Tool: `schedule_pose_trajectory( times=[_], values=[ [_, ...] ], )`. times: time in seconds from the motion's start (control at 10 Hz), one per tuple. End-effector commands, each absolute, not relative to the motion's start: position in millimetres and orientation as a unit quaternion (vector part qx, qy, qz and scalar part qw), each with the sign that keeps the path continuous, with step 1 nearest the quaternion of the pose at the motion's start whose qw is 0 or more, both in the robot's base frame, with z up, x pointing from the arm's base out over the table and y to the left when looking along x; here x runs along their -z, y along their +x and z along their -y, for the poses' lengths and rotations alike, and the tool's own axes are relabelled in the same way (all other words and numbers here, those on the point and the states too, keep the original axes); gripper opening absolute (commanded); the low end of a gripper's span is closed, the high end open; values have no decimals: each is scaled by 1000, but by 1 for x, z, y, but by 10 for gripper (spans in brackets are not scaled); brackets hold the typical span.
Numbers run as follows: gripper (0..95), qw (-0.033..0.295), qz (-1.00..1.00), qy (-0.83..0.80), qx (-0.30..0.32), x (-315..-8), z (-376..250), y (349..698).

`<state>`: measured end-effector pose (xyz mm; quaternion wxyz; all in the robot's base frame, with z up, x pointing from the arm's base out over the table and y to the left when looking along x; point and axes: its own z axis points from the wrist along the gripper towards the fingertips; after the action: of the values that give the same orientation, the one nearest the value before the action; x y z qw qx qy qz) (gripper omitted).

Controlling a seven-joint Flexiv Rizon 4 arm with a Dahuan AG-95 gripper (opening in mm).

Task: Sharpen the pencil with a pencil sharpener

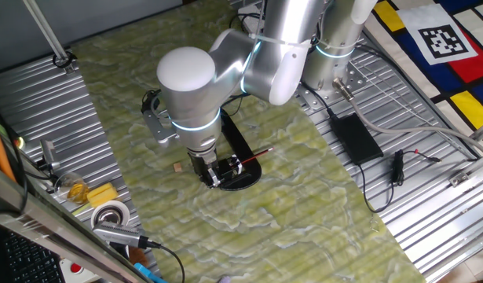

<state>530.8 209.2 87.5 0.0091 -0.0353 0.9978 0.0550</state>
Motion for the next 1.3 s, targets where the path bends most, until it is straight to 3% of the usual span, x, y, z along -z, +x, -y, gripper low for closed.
schedule_pose_trajectory(
  times=[0.1,1.3],
  values=[
    [0,10,-997,-44,-56,-85,-210,533],
    [0,11,-995,-66,-78,-63,-217,535]
  ],
)
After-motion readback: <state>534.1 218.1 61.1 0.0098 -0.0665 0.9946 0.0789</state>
